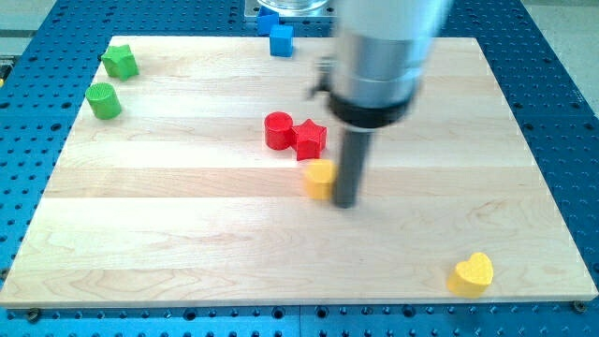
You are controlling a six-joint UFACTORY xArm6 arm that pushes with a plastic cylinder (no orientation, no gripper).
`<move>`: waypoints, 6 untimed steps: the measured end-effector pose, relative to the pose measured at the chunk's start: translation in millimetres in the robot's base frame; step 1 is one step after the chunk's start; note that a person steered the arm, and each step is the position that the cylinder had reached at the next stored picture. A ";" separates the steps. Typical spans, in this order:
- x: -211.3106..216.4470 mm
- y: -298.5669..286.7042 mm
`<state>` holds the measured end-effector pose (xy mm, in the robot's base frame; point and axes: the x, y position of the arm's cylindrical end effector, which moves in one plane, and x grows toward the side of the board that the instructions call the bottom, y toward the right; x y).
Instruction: Put the hexagon below the green circle
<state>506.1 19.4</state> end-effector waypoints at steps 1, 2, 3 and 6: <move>-3.4 -21.1; -13.3 -4.4; -38.9 -62.7; -62.5 -153.0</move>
